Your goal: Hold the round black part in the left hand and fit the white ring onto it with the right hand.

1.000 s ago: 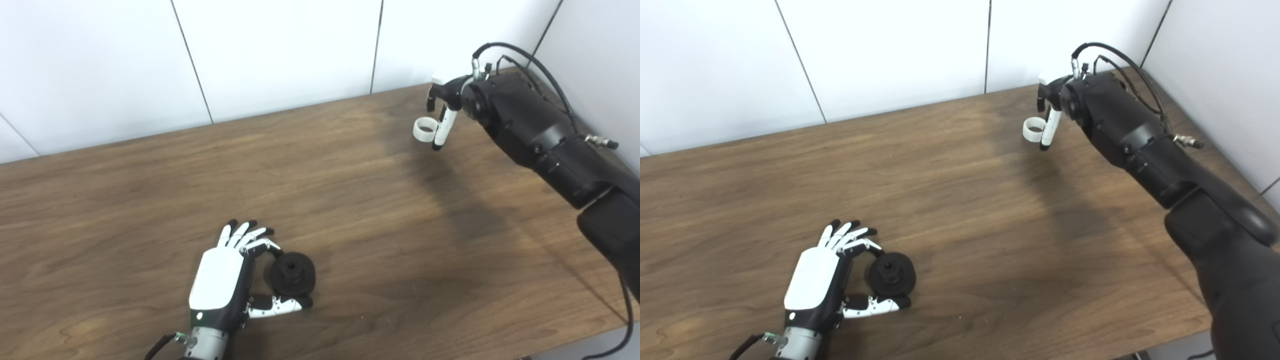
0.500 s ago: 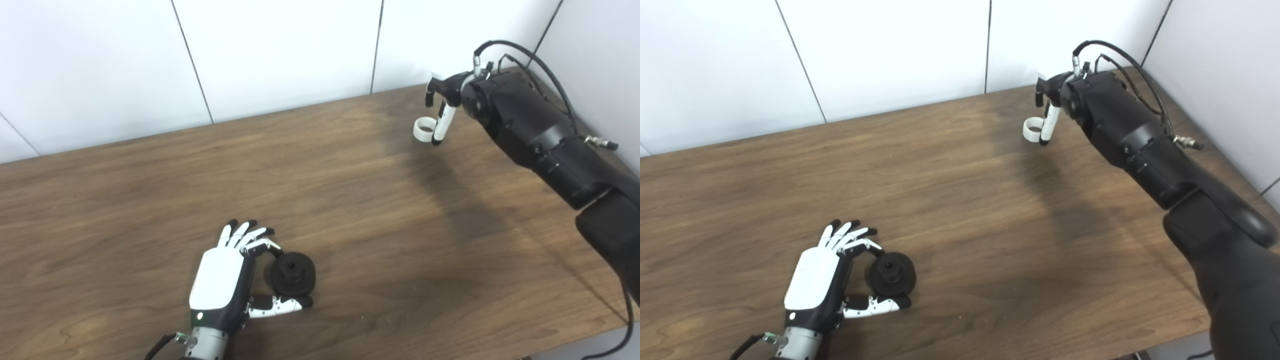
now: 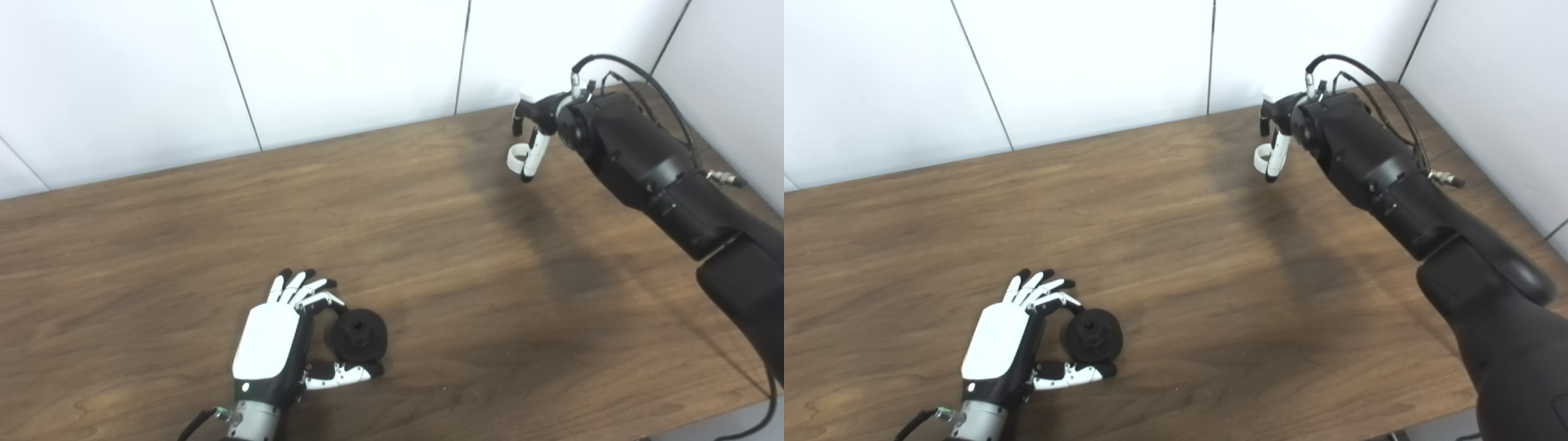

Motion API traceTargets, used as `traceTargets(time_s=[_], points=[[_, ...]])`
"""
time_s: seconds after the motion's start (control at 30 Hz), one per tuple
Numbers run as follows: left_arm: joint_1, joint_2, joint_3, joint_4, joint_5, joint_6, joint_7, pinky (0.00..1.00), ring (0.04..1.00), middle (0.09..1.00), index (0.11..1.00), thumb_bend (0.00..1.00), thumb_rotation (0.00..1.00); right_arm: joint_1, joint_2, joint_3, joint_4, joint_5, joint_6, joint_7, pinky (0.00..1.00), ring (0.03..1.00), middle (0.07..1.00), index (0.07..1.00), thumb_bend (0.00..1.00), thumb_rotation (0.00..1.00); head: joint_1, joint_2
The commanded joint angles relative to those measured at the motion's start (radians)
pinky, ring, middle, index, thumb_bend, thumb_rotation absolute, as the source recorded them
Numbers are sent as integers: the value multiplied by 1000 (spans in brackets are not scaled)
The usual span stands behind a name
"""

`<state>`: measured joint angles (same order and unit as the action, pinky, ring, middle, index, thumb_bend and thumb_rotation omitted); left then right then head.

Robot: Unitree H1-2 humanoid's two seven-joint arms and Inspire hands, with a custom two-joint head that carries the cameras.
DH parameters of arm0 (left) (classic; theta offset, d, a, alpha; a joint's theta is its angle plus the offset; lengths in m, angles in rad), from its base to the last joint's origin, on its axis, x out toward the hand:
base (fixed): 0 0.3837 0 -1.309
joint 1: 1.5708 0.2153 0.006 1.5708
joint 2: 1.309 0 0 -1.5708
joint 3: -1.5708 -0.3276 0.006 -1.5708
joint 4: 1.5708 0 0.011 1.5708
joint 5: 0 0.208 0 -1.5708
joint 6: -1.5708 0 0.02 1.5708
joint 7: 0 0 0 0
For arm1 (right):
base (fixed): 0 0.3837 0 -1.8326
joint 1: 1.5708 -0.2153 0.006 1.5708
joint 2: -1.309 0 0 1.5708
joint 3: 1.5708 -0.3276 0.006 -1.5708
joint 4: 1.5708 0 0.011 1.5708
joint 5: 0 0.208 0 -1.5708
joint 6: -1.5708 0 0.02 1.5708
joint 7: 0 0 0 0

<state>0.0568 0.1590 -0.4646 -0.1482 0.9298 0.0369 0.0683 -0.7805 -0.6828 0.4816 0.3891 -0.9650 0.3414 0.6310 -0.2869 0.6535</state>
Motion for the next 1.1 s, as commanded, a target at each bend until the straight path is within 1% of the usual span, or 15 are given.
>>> traceTargets(time_s=[0.0,0.2,0.47,1.07], points=[[38,24,-14,32,35,46,-72,1000,918,811,483,525,58,-34,-19,-24,-27,-4,-8,-31,1000,987,935,727,817,273,0,4],[40,25,-15,32,35,41,-64,1000,914,808,483,525,58,-29,-14,-28,-30,-4,-9,-39,1000,980,928,717,825,274,1,5],[39,26,-16,28,38,48,-72,1000,916,810,483,525,58,-29,-19,-24,-28,-10,-7,-35,1000,986,934,716,819,277,2,4],[38,27,-19,27,39,49,-66,1000,915,808,483,525,58,-25,-21,-26,-27,-9,-11,-50,1000,988,931,705,807,247,3,7]])
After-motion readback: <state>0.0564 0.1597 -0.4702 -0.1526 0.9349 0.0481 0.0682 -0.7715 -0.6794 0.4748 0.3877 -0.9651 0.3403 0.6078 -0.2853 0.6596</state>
